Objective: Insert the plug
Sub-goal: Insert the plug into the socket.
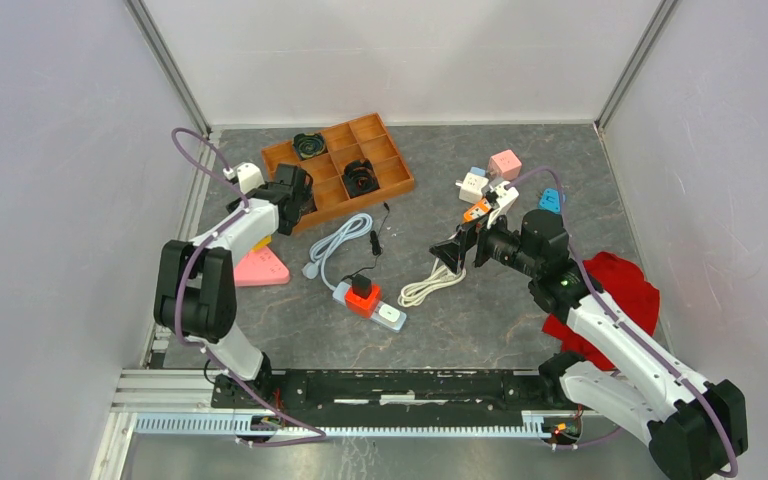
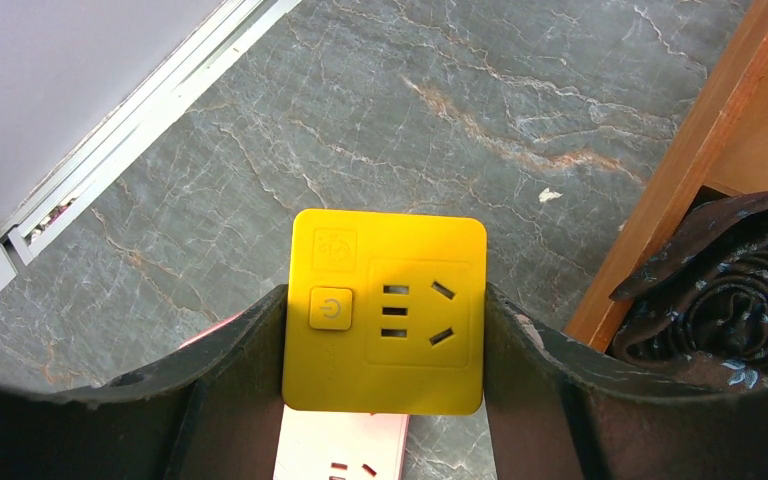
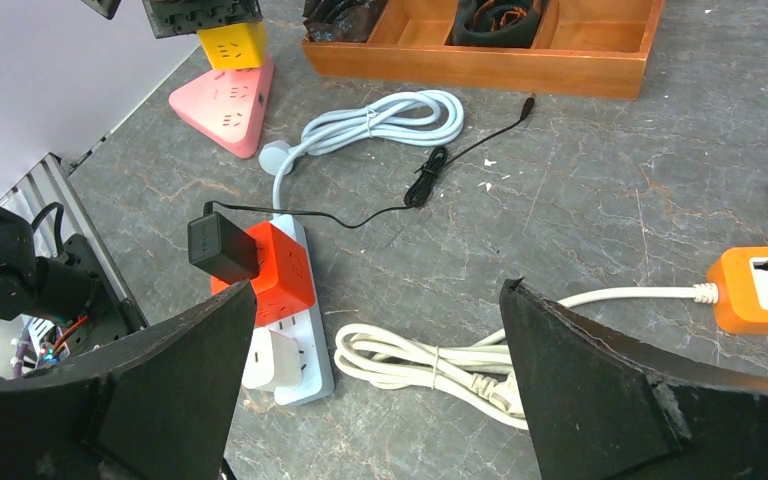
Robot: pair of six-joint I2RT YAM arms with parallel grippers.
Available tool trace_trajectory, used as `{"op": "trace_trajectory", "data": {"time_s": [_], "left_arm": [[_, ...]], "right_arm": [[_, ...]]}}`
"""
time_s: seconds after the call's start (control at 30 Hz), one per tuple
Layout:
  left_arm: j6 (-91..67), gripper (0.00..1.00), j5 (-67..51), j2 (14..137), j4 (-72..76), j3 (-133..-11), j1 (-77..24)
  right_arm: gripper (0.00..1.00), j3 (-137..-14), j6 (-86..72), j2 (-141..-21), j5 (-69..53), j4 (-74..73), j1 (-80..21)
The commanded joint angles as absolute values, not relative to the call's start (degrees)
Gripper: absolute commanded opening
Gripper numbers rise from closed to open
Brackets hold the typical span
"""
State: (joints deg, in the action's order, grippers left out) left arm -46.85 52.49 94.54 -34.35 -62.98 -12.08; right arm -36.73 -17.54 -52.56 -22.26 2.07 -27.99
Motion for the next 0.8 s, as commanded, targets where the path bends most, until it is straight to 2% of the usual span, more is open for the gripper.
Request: {"op": "trace_trajectory", "data": {"time_s": [0.0, 0.77], "left_arm": [[-47.50, 0.39, 54.58, 95.11, -33.75, -61.82, -11.88], [-48.87, 0.39, 44.74, 94.23, -31.51, -55.64, -10.24]], "right_arm": [[0.98, -37.35, -16.70, -52.11, -21.90, 3.45, -27.83], [0.98, -36.83, -16.81, -49.69, -21.60, 2.72, -27.78]]}}
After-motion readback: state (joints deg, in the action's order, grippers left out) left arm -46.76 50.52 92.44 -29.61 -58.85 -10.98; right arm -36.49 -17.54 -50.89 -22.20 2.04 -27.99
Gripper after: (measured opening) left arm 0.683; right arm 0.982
